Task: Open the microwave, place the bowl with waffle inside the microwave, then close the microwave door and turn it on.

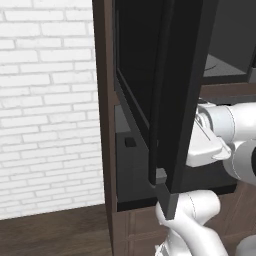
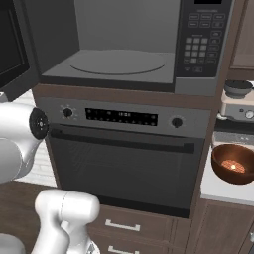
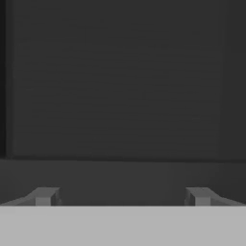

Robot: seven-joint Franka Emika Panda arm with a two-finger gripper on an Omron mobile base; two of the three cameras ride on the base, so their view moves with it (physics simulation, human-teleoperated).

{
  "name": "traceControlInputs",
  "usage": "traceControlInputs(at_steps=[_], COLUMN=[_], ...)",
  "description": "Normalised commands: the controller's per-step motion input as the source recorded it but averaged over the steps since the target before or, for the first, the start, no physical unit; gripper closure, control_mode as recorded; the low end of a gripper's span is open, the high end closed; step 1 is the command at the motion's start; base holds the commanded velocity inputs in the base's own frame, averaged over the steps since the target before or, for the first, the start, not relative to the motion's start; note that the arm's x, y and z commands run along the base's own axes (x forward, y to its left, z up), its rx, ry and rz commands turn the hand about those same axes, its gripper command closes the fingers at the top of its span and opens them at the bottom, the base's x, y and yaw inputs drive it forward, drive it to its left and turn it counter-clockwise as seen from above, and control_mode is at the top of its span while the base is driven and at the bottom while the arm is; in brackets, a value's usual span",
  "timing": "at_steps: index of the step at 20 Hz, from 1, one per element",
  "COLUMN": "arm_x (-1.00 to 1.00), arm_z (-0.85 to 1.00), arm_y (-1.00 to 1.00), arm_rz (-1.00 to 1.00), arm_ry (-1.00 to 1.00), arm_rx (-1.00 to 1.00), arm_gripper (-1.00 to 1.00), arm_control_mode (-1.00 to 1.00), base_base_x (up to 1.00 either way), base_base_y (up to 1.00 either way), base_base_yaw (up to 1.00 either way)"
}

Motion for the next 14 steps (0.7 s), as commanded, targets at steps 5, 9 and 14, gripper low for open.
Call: traceControlInputs(at_steps=[5, 9, 14], arm_x=[0.00, 0.00, 0.00], arm_z=[0.00, 0.06, 0.15], arm_y=[0.00, -0.39, -0.97], arm_rz=[0.00, -0.03, -0.15], arm_ry=[0.00, 0.00, 0.00], arm_rx=[0.00, 0.00, 0.00], arm_gripper=[-1.00, -1.00, -1.00], arm_control_mode=[-1.00, -1.00, -1.00], base_base_x=[0.00, 0.00, 0.00], base_base_y=[0.00, 0.00, 0.00], base_base_yaw=[0.00, 0.00, 0.00])
